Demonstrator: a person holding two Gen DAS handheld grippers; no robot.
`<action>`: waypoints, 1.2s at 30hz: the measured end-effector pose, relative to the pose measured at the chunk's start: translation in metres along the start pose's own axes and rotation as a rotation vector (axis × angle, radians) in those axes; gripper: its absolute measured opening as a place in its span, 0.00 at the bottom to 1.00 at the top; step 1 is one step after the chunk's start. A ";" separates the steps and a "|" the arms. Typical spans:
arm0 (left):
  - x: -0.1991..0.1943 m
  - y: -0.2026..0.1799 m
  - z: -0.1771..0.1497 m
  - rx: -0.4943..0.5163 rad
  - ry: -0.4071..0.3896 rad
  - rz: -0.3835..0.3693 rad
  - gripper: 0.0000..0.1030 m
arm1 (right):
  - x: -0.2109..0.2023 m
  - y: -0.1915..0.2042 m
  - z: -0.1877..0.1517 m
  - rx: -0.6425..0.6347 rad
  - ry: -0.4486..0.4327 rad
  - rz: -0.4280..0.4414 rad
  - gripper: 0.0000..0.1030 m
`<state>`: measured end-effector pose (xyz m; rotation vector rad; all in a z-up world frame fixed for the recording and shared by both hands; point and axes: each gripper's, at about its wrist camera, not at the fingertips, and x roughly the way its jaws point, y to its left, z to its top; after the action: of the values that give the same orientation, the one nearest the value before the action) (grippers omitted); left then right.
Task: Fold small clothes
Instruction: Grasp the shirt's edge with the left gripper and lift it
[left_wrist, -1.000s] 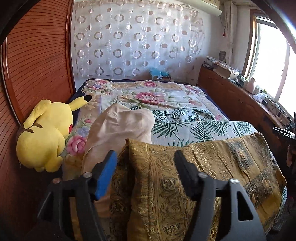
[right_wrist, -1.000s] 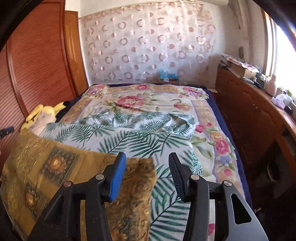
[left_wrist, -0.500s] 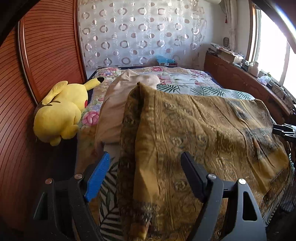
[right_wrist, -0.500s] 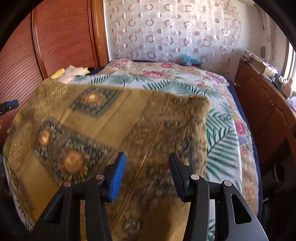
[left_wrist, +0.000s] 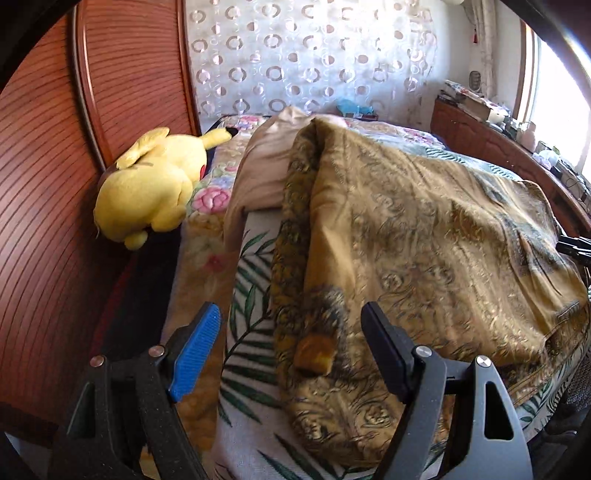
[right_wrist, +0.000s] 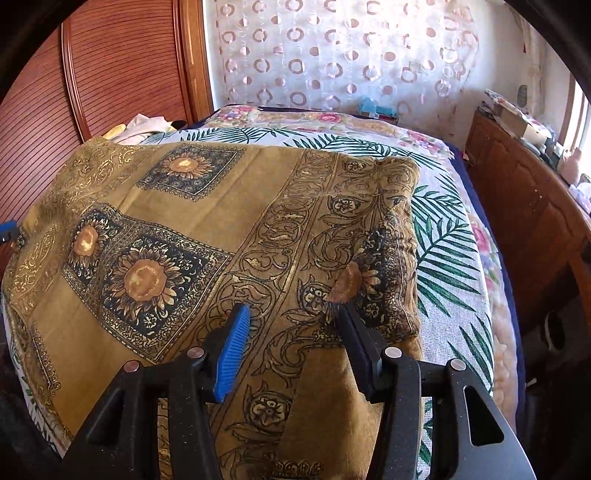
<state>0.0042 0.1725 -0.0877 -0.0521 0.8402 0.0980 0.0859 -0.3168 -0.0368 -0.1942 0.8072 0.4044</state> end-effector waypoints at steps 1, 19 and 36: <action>0.002 0.002 -0.002 -0.006 0.007 -0.001 0.77 | 0.000 0.001 -0.001 -0.002 0.000 0.002 0.53; -0.007 -0.021 0.009 -0.027 -0.030 -0.245 0.04 | 0.005 0.015 -0.008 0.011 -0.011 0.030 0.56; -0.066 -0.264 0.132 0.348 -0.225 -0.644 0.03 | -0.082 0.013 -0.056 0.084 -0.171 0.016 0.55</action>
<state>0.0863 -0.0830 0.0516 0.0171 0.5740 -0.6365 -0.0078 -0.3457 -0.0152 -0.0739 0.6568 0.3959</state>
